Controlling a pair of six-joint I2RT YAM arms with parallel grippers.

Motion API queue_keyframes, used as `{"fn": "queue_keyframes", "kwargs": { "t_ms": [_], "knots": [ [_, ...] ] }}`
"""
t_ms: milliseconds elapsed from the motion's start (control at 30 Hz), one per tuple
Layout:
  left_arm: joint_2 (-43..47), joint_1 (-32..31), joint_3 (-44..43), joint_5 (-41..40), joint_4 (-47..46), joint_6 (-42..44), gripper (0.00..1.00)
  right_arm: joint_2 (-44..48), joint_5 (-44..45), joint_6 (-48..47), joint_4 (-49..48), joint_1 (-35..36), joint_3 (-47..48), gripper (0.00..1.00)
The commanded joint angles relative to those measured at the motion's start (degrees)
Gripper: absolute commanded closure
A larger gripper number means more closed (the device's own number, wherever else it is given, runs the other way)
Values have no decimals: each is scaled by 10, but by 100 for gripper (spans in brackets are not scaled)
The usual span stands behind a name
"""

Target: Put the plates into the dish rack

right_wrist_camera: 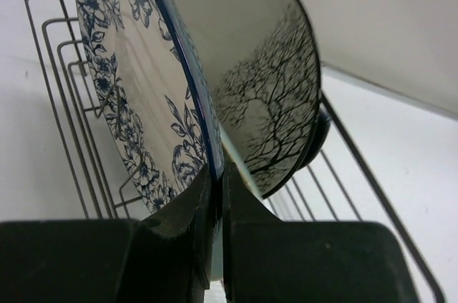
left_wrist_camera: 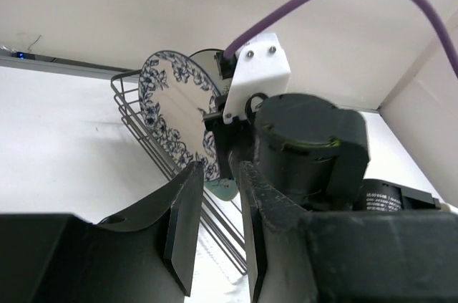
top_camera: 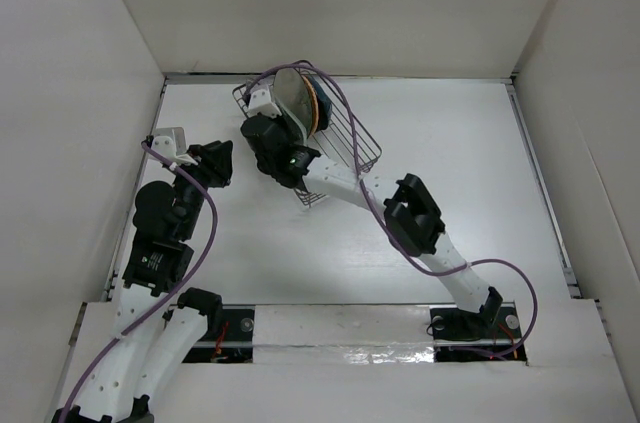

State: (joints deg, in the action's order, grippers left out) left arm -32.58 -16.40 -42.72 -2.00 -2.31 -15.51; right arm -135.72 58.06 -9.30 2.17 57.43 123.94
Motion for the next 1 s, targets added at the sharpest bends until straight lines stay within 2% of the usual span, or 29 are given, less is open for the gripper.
{"fn": "queue_keyframes", "kwargs": {
  "t_ms": [0, 100, 133, 167, 200, 367, 400, 500, 533, 567, 600, 667, 700, 733, 800, 900, 967],
  "knots": [
    [-1, -2, 2, 2, -31, 1, 75, 47, -26, 91, -46, 3, -3, 100],
    [-4, -2, 3, 4, -32, 2, 74, 68, -76, 139, -24, 3, -4, 74],
    [-6, -2, 2, 5, -32, 2, 73, 76, -85, 153, -5, 3, -6, 57],
    [-8, -2, 3, 7, -32, 3, 72, 84, -93, 153, -4, 3, -12, 51],
    [-10, -2, 3, 9, -31, 4, 66, 95, -110, 162, -3, -4, -18, 46],
    [-21, -2, 1, 16, -33, 8, 53, 218, -149, 160, -41, -16, -106, 25],
    [-23, -2, 1, 22, -35, 9, 51, 218, -176, 155, -51, -23, -106, 21],
    [-23, -2, 4, 37, -38, 11, 46, 350, -241, 173, -72, -48, -220, 14],
    [-24, -2, 4, 36, -38, 11, 46, 379, -251, 180, -87, -55, -250, 14],
    [-25, -2, 4, 35, -38, 11, 45, 438, -258, 186, -97, -69, -320, 15],
    [-26, -2, 4, 31, -38, 11, 44, 471, -268, 197, -108, -77, -360, 19],
    [-32, -2, 4, 29, -37, 11, 42, 537, -275, 212, -142, -107, -443, 51],
    [-35, -2, 3, 26, -36, 11, 41, 603, -277, 233, -151, -120, -525, 80],
    [-40, -2, 2, 24, -36, 10, 41, 637, -276, 245, -156, -134, -564, 100],
    [-44, -2, 2, 24, -38, 7, 41, 733, -278, 269, -161, -179, -672, 100],
    [-43, -2, 9, 7, -47, 5, 41, 842, -250, 286, -127, -233, -765, 100],
    [-41, -2, 11, 3, -51, 5, 42, 882, -241, 306, -104, -258, -790, 91]
  ]
}}
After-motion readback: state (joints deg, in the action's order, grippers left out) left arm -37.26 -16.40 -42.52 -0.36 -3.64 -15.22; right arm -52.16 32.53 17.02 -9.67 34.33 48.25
